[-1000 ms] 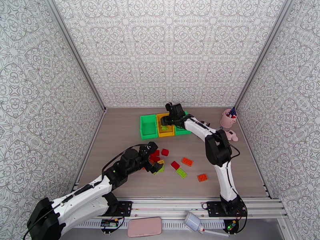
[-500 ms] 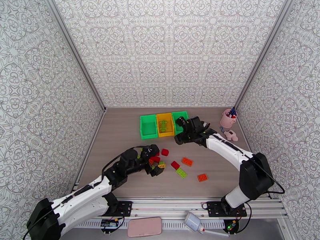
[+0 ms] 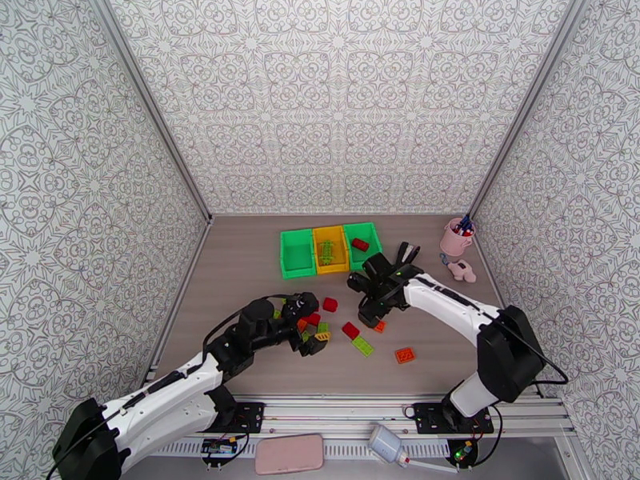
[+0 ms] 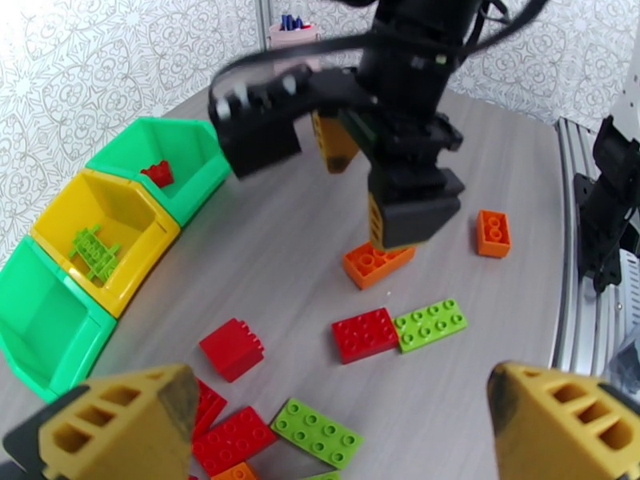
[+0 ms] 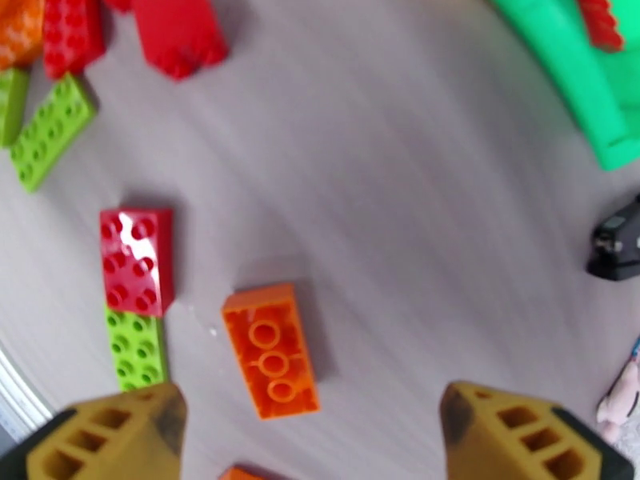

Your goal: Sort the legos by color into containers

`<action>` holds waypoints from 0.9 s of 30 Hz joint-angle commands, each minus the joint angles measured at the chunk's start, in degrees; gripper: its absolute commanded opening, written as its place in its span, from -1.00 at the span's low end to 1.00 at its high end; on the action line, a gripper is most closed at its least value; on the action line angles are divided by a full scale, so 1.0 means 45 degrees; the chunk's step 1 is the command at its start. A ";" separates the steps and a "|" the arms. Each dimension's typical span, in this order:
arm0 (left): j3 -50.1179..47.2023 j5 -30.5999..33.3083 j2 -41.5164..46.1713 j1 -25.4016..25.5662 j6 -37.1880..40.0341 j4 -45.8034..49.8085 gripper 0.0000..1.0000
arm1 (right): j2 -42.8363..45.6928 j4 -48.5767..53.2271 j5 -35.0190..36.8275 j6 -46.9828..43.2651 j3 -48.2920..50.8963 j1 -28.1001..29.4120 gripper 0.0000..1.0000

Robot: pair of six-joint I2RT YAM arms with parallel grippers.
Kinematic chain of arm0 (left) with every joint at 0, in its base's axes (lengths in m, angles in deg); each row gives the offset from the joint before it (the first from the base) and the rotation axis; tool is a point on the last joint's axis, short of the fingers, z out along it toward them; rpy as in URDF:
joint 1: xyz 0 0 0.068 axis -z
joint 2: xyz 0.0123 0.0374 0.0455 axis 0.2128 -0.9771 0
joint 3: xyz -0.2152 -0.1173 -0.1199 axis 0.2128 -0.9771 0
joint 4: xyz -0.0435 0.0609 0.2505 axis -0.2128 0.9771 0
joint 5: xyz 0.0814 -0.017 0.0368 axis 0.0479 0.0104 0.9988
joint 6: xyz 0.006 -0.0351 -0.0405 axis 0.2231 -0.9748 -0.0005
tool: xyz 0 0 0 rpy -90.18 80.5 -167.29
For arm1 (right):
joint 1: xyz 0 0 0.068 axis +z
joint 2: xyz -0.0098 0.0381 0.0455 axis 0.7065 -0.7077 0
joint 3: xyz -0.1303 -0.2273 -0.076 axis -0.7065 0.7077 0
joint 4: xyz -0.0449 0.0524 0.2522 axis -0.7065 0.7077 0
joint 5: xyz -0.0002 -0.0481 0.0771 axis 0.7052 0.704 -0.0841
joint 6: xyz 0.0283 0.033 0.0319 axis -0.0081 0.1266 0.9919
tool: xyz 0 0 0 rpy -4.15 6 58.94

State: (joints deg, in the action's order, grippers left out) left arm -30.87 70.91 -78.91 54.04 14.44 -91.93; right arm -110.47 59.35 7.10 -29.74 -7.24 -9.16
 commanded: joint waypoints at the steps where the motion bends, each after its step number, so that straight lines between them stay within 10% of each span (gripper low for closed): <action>1: -0.0102 -0.0362 0.0057 -0.0168 0.0192 0.0038 0.99 | -0.0882 0.0822 0.0732 -0.0138 -0.0318 0.0285 0.70; 21: -0.0158 -0.0409 0.0336 -0.0339 0.0122 0.0234 0.99 | -0.2559 0.0777 0.0747 -0.0168 -0.0990 0.0445 -0.33; 27: -0.0170 -0.0237 0.0583 -0.0344 0.0057 0.0438 0.99 | -0.1820 0.0381 0.0359 0.0032 -0.1163 0.0452 -0.37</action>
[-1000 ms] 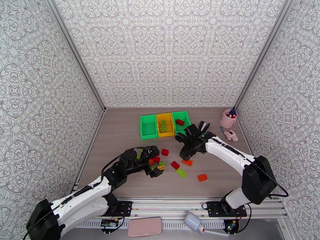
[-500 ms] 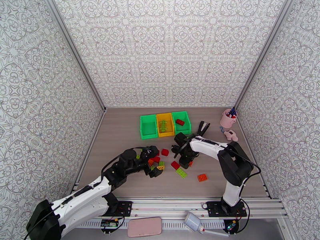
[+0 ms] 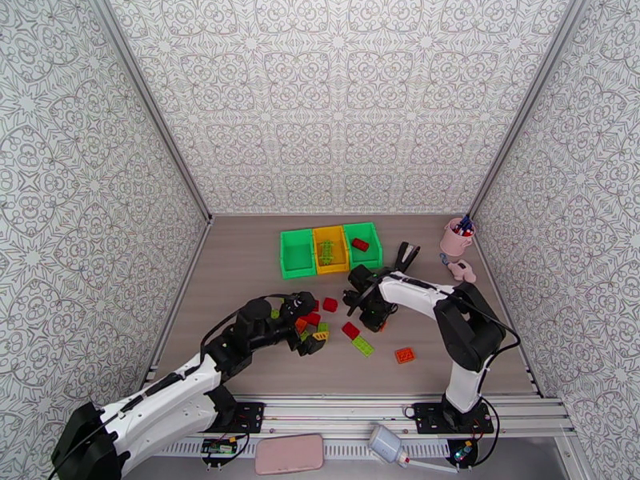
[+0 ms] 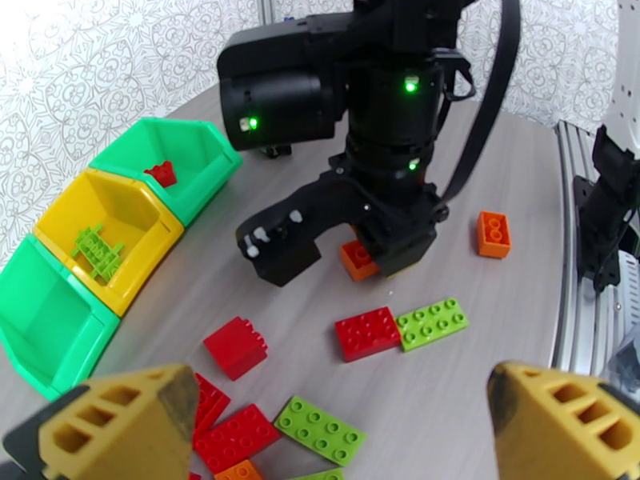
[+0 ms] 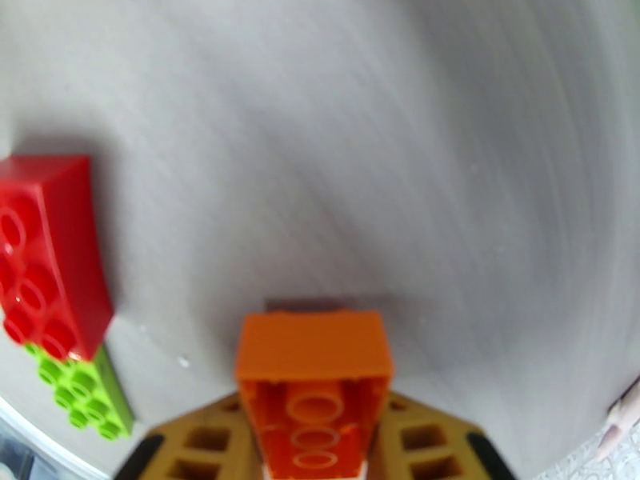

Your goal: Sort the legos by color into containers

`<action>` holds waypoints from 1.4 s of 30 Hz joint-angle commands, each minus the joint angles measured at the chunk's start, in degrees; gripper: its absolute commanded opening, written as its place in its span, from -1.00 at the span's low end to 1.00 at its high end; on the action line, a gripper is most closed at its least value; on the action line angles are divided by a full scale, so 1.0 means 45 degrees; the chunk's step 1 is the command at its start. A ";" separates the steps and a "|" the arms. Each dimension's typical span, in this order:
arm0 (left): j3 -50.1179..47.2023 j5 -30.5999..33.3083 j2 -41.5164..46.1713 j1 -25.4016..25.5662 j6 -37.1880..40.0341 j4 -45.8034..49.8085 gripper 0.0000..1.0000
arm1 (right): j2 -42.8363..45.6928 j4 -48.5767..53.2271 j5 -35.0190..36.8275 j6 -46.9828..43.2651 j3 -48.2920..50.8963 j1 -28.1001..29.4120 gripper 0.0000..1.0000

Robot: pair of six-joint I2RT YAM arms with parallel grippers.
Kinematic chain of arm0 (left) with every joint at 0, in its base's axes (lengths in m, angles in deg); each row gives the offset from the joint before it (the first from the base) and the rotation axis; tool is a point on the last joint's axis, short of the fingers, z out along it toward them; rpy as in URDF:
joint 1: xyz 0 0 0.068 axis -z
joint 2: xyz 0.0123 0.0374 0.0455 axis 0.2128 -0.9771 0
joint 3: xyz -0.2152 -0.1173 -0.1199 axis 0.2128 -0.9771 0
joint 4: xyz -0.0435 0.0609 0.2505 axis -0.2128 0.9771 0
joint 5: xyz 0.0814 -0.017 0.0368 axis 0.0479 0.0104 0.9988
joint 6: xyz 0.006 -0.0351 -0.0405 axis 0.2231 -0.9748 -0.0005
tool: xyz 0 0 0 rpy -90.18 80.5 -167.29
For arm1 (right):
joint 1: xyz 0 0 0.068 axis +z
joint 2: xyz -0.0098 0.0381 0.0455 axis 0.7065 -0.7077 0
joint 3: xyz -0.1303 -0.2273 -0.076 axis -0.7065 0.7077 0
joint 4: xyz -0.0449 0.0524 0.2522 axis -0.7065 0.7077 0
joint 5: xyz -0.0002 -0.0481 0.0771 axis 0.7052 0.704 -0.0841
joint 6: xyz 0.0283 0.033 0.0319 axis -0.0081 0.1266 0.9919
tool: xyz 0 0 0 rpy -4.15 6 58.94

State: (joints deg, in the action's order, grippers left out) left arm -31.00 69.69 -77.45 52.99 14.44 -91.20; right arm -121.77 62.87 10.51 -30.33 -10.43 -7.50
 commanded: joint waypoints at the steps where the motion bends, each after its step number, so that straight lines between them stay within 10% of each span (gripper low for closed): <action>1: -0.0156 0.0073 0.0340 -0.0102 0.0022 0.0350 0.99 | 0.0917 -0.0647 -0.0599 0.0276 -0.0496 0.0087 -0.37; 17: -0.0547 0.1829 0.1635 -0.0119 -0.0573 0.0913 0.99 | 0.0150 -1.0614 -0.1497 0.3854 -0.2612 0.0081 -0.45; 37: -0.0900 0.3089 0.3050 -0.0257 -0.1354 0.1936 0.99 | -0.8828 -0.8719 -0.2164 0.5814 -1.3621 0.0172 -0.49; 42: -0.0756 0.3788 0.3199 -0.0291 -0.1876 0.2334 0.99 | -0.9393 -0.7663 -0.2447 0.5731 -1.5103 0.0173 -0.11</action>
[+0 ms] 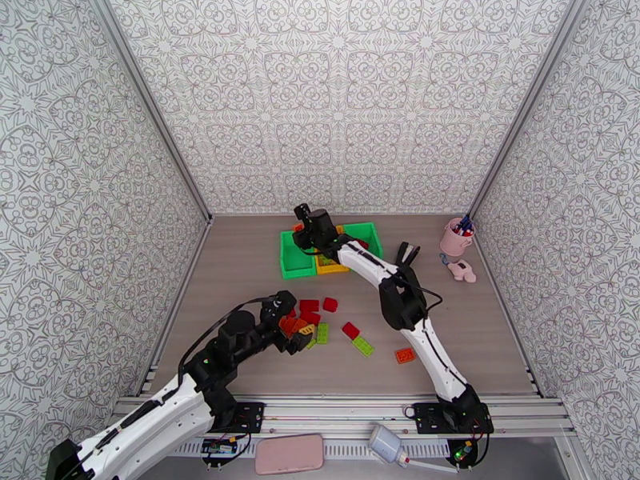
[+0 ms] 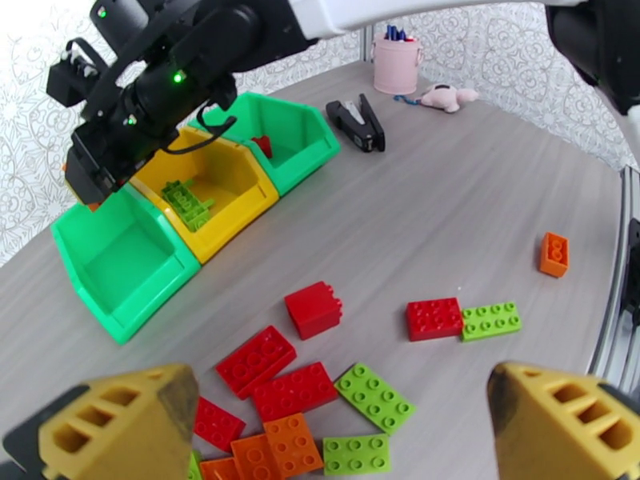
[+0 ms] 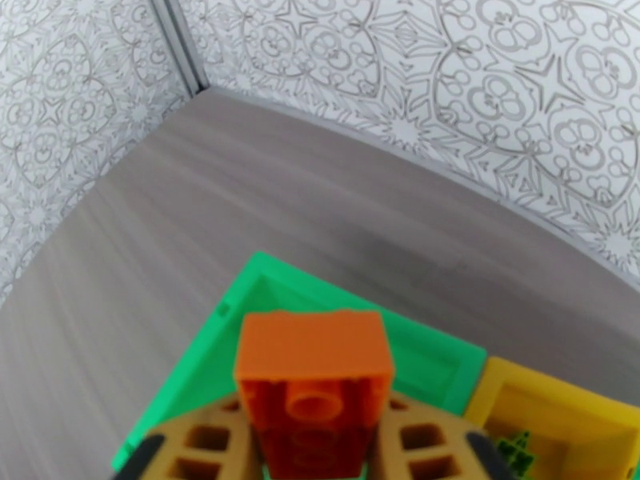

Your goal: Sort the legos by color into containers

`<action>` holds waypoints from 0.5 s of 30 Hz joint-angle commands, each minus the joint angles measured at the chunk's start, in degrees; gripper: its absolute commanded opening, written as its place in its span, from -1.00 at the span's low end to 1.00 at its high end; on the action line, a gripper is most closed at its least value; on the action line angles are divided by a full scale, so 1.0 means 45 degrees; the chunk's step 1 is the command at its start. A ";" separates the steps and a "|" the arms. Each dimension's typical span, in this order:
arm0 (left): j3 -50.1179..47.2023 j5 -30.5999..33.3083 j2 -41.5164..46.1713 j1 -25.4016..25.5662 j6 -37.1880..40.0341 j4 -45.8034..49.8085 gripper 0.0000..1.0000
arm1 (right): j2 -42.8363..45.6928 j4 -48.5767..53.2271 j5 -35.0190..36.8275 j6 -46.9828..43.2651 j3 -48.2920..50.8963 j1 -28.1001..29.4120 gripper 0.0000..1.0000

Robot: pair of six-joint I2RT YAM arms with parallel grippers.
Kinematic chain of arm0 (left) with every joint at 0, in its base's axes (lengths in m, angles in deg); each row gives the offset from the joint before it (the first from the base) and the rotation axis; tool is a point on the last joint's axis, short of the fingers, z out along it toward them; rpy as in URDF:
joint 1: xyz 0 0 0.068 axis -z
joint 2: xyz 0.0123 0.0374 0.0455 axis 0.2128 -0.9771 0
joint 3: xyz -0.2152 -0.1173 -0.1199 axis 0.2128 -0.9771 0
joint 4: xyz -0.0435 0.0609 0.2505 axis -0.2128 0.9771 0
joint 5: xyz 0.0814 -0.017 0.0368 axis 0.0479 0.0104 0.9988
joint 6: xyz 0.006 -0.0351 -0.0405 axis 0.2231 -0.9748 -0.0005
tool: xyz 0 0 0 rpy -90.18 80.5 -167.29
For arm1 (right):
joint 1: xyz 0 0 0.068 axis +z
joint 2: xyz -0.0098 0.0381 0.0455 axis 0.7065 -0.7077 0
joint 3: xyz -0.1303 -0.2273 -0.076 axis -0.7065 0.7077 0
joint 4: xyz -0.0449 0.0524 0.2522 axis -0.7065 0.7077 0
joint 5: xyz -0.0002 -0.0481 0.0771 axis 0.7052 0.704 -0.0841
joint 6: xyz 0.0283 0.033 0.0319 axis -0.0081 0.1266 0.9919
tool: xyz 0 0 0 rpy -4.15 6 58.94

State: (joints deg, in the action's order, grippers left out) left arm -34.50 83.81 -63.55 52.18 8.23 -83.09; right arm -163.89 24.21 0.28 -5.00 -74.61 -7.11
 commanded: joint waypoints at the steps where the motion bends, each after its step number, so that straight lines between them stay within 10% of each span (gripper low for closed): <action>1: 0.0133 0.0988 0.0053 -0.0150 -0.0713 0.0690 0.99 | 0.0181 0.0922 -0.0198 0.0050 -0.0699 0.0086 0.00; 15: 0.3164 0.6699 -0.4082 -0.0878 -0.7683 0.4373 0.99 | 0.7739 -0.3853 -0.0325 -0.0892 0.9553 0.0084 0.76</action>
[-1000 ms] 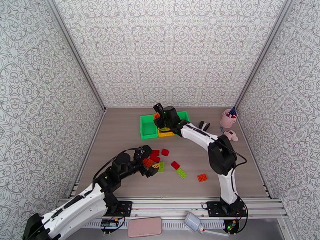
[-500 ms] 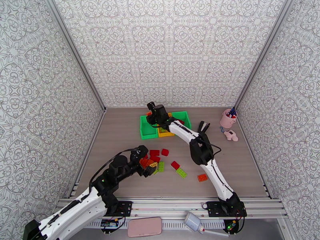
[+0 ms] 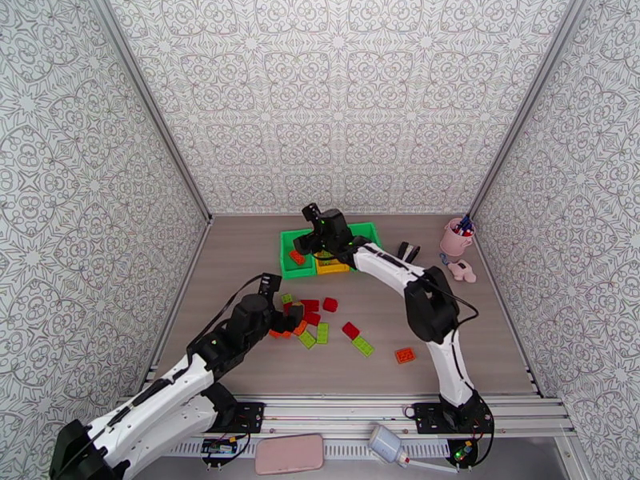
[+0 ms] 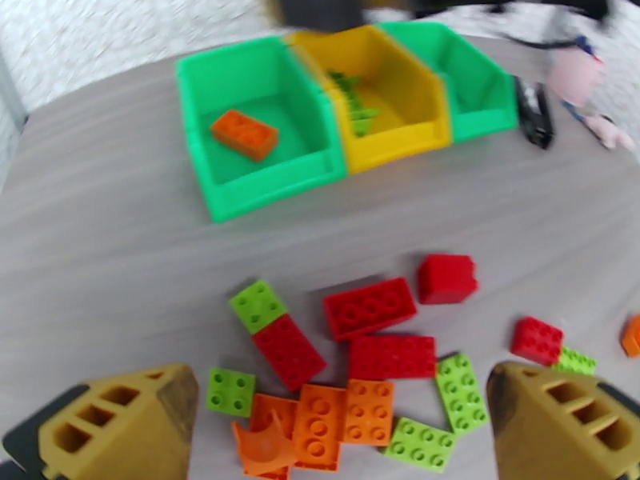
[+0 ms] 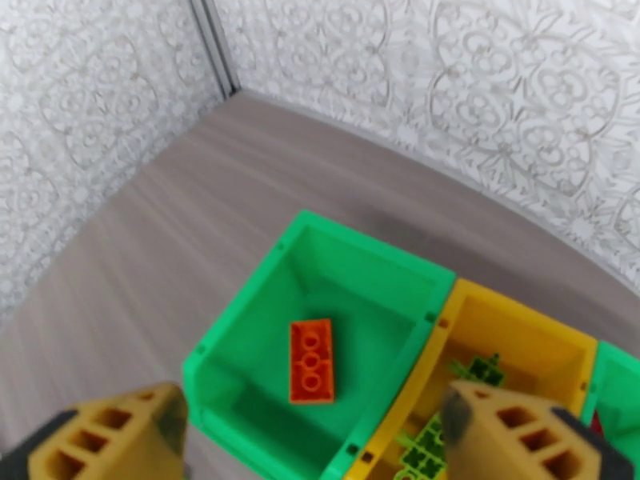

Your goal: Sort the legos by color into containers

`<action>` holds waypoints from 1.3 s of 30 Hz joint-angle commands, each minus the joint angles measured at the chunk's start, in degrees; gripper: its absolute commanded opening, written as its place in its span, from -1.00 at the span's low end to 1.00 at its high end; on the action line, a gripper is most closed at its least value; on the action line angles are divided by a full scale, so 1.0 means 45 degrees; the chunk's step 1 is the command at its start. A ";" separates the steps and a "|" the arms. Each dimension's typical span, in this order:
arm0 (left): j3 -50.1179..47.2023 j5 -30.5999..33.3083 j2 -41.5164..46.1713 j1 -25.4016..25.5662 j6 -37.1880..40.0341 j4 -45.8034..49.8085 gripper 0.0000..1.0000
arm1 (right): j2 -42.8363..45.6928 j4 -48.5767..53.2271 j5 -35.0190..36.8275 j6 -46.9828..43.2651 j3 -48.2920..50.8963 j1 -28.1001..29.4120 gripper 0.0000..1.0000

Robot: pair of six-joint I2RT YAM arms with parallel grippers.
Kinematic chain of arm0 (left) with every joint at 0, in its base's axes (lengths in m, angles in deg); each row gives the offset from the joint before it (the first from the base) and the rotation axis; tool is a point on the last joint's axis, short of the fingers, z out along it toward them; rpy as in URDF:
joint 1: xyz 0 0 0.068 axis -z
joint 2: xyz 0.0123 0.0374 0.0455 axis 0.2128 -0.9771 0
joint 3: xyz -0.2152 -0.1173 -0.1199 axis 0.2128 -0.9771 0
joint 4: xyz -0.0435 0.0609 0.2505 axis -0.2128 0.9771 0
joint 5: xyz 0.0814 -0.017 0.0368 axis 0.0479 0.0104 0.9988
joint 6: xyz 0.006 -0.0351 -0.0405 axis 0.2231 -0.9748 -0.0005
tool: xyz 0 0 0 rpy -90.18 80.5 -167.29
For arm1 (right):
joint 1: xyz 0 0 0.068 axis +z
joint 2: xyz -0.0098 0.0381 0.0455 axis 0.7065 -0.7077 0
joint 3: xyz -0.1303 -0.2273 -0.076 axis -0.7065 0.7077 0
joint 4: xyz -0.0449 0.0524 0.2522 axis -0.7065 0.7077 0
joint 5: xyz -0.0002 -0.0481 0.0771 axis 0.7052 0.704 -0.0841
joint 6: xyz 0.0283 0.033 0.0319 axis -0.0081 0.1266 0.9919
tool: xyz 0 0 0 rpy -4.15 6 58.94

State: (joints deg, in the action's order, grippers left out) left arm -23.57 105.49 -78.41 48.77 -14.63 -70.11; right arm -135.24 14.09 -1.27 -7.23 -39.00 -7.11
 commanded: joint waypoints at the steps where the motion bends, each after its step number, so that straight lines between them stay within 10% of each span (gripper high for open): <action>1: 0.0980 0.1999 -0.1223 -0.0146 -0.3213 0.1744 0.99 | 0.2027 -0.1786 0.0074 -0.0607 0.2447 0.0086 0.77; 8: 0.2999 0.1066 -0.4835 -0.0858 -0.4841 0.3048 0.99 | 0.5745 -0.1835 -0.0325 -0.2339 0.6658 0.0076 0.76; 20: 0.4823 -0.0556 -0.8612 -0.2093 -0.4738 0.2622 0.77 | 0.7700 0.1233 -0.1216 -0.4458 0.7893 0.0086 0.77; 39: 0.6258 -0.0532 -1.1452 -0.2074 -0.5120 0.3081 -0.34 | 0.8031 0.1828 -0.0714 -0.4565 0.7885 0.0086 0.78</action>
State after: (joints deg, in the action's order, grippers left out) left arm 3.25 103.72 -129.47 39.55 -36.99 -57.26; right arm -101.14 21.15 -5.45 -27.40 -4.49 -7.11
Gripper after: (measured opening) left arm 0.344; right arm 0.890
